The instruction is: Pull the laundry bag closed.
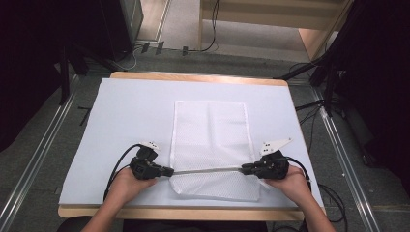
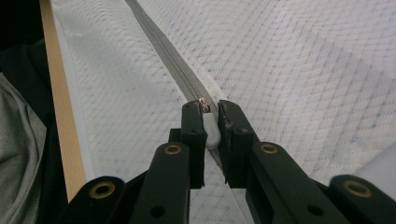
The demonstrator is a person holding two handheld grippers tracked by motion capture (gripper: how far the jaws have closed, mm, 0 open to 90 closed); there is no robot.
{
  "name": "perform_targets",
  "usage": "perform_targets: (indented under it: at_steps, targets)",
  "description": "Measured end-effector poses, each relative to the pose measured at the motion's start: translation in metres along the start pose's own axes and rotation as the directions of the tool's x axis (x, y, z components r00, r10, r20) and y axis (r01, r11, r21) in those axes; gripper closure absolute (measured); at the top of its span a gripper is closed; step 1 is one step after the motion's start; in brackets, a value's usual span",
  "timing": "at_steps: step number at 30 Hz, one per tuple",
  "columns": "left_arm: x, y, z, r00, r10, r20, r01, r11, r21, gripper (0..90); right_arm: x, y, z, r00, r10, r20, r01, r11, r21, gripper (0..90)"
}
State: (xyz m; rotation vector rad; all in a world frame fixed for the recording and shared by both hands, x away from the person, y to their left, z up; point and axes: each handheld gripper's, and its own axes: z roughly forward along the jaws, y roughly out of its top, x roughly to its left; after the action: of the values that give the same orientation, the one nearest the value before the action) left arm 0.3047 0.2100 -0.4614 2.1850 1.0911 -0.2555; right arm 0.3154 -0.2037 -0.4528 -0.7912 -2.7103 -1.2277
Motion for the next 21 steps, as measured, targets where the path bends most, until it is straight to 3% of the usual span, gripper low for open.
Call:
perform_targets:
  at_steps: [12, 21]
  targets:
    - [0.000, 0.000, 0.000, 1.0000, 0.000, 0.002, 0.000, 1.0000, -0.002, 90.0, -0.005, -0.010, -0.012, 0.9996, 0.021, 0.018, -0.021, 1.000, -0.008, 82.9]
    - [0.000, 0.000, 0.000, 1.0000, 0.001, 0.005, -0.001, 1.0000, -0.003, 90.0, -0.006, -0.011, -0.014, 0.9999, 0.006, 0.011, -0.006, 1.000, -0.010, 82.9]
